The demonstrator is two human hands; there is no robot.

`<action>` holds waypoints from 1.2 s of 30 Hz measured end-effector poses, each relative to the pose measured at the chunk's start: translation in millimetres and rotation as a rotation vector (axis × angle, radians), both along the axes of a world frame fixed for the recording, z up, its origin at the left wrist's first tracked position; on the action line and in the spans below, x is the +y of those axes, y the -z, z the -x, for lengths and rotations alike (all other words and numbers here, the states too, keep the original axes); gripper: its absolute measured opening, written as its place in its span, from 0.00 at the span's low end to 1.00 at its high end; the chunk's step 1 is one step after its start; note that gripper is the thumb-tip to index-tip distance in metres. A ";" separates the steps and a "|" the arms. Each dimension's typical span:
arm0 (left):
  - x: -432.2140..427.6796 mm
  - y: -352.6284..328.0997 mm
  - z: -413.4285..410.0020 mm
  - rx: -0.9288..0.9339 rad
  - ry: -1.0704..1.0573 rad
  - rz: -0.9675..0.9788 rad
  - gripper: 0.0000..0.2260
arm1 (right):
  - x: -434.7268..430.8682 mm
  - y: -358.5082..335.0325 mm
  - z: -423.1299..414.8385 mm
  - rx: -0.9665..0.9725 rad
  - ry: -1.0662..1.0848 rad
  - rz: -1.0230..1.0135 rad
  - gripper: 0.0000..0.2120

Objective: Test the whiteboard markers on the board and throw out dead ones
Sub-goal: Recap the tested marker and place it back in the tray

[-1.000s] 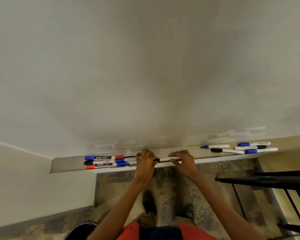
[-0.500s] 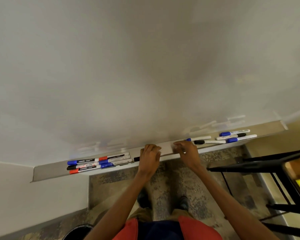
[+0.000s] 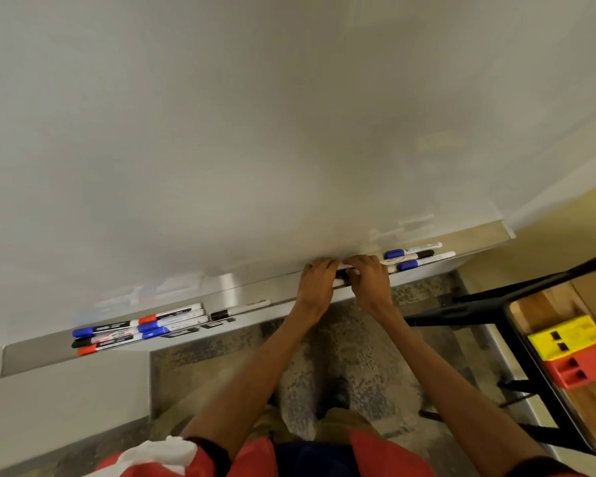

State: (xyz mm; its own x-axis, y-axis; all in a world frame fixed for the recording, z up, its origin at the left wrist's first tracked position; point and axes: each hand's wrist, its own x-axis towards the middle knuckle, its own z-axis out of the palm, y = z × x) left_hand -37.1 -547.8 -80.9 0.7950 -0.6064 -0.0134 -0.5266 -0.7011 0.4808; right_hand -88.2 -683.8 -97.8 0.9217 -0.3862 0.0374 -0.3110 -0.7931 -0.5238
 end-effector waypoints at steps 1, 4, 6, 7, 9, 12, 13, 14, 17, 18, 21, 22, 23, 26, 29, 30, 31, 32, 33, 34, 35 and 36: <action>-2.9 2.8 1.2 -0.014 -0.005 -0.032 0.16 | -2.5 2.2 0.2 -0.004 -0.018 0.001 0.11; -6.6 7.7 8.7 -0.070 -0.018 -0.106 0.11 | -8.4 8.7 2.8 -0.032 -0.043 -0.055 0.10; -6.6 9.0 10.6 -0.076 -0.036 -0.125 0.09 | -9.7 10.2 5.1 -0.045 -0.048 -0.091 0.09; -6.2 9.4 10.5 -0.079 -0.047 -0.123 0.09 | -9.7 10.3 6.2 -0.052 -0.058 -0.102 0.09; -3.7 7.0 10.9 -0.074 -0.066 -0.100 0.10 | -8.1 10.1 7.8 -0.059 -0.085 -0.119 0.10; 2.0 2.4 15.1 -0.066 -0.099 -0.030 0.13 | -5.7 7.3 10.4 -0.082 -0.107 -0.158 0.10; 4.4 -0.4 17.0 -0.064 -0.111 -0.003 0.12 | -4.7 5.8 11.2 -0.097 -0.104 -0.175 0.10; 6.8 -3.8 19.1 -0.064 -0.120 0.020 0.12 | -3.7 4.5 12.2 -0.111 -0.098 -0.194 0.11; 14.7 -12.9 23.8 -0.045 -0.157 0.060 0.13 | 2.7 -5.5 14.4 -0.183 -0.037 -0.285 0.17; 17.3 -16.3 24.8 -0.033 -0.185 0.080 0.13 | 5.9 -11.6 14.5 -0.218 0.013 -0.352 0.19; 25.0 -30.5 27.8 -0.001 -0.260 0.182 0.13 | 17.0 -34.5 13.2 -0.307 0.174 -0.671 0.24; 27.5 -36.4 29.8 -0.006 -0.259 0.216 0.13 | 21.7 -41.0 12.2 -0.307 0.189 -0.776 0.25; 30.1 -42.1 31.5 -0.024 -0.248 0.249 0.13 | 26.8 -46.7 10.9 -0.292 0.190 -0.856 0.25; 40.9 -52.6 34.0 -0.070 -0.218 0.349 0.12 | 44.4 -58.8 7.6 -0.263 0.191 -0.996 0.24; 54.1 -65.8 31.9 -0.083 -0.211 0.422 0.12 | 66.1 -75.6 3.7 -0.284 0.187 -1.066 0.12; 59.3 -72.0 30.9 -0.088 -0.208 0.443 0.13 | 74.6 -80.9 2.4 -0.285 0.180 -1.074 0.10; 65.5 -77.6 30.3 -0.096 -0.207 0.466 0.13 | 83.8 -85.7 1.4 -0.284 0.181 -1.076 0.12; 72.9 -82.8 30.7 -0.101 -0.214 0.490 0.14 | 93.3 -90.7 0.7 -0.286 0.191 -1.087 0.15; 81.0 -87.5 31.7 -0.101 -0.224 0.514 0.14 | 103.0 -97.2 0.5 -0.292 0.202 -1.093 0.16; 90.0 -92.0 32.5 -0.103 -0.234 0.534 0.15 | 112.0 -102.8 0.7 -0.311 0.204 -1.099 0.16; 99.4 -96.1 32.6 -0.115 -0.239 0.551 0.15 | 120.4 -108.2 1.5 -0.332 0.198 -1.098 0.16; 109.1 -100.4 32.9 -0.138 -0.239 0.565 0.15 | 128.8 -114.6 3.0 -0.357 0.180 -1.095 0.15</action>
State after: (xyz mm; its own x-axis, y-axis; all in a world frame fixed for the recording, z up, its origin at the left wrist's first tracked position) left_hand -70.0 -438.6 19.6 0.8812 -0.2950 0.3695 -0.4702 -0.4647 0.7503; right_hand -91.2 -554.9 16.8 0.8546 -0.4970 -0.1506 -0.0696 0.1777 -0.9816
